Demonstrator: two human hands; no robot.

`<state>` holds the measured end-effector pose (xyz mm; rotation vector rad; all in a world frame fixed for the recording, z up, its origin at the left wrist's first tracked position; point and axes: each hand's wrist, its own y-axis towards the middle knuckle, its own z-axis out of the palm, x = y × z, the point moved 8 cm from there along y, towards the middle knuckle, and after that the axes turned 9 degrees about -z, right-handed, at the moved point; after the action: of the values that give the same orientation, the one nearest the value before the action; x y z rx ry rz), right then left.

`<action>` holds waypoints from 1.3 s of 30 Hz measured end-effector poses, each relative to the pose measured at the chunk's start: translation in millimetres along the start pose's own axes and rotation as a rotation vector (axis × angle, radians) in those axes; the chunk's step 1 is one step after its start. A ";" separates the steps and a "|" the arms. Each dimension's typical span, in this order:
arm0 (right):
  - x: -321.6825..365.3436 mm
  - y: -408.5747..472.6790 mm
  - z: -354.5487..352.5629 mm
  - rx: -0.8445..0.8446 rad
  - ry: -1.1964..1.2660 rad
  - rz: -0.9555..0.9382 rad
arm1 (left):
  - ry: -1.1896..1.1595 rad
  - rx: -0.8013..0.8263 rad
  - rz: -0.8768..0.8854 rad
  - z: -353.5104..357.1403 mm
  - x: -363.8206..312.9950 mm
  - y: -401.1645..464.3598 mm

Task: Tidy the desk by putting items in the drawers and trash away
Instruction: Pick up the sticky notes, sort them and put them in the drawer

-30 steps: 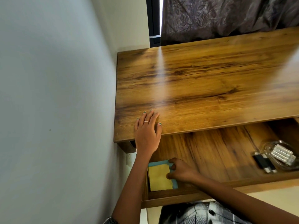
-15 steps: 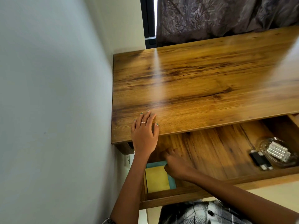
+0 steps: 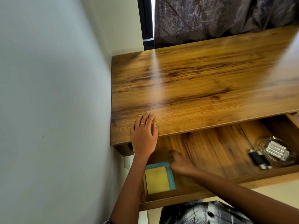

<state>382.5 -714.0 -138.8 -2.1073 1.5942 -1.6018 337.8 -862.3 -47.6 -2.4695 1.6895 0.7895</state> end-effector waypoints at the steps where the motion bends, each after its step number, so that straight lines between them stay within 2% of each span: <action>1: -7.5 -4.6 -1.2 -0.012 0.163 0.077 | -0.002 0.003 0.000 0.0 0.2 0.1; 4: -10.8 -21.8 10.5 0.024 0.535 0.213 | 0.000 0.009 -0.004 0.5 0.8 -0.4; 10: 3.1 -26.8 32.1 0.151 0.484 0.183 | -0.001 0.010 -0.006 1.3 0.9 -0.3; 15: -8.2 -29.0 17.1 0.085 0.498 0.185 | 0.000 0.003 -0.002 0.7 1.2 -0.8; 22: -13.9 -46.9 0.2 0.021 0.225 0.018 | 0.051 0.041 -0.006 5.4 -1.5 -2.1; 28: -18.5 -75.2 -38.3 -0.145 -0.059 -0.152 | 0.049 0.112 -0.063 12.1 -21.0 -16.0; 34: -22.8 -85.0 -41.2 -0.164 -0.297 -0.260 | -0.005 0.207 -0.058 15.1 -57.7 -79.4; 39: -33.7 -91.9 -56.2 -0.194 -0.564 -0.293 | -0.039 0.358 -0.022 34.7 -101.4 -153.9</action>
<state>405.8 -618.5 -83.4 -2.6685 1.3328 -0.7899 432.7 -702.3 -71.0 -2.2104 1.6214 0.4774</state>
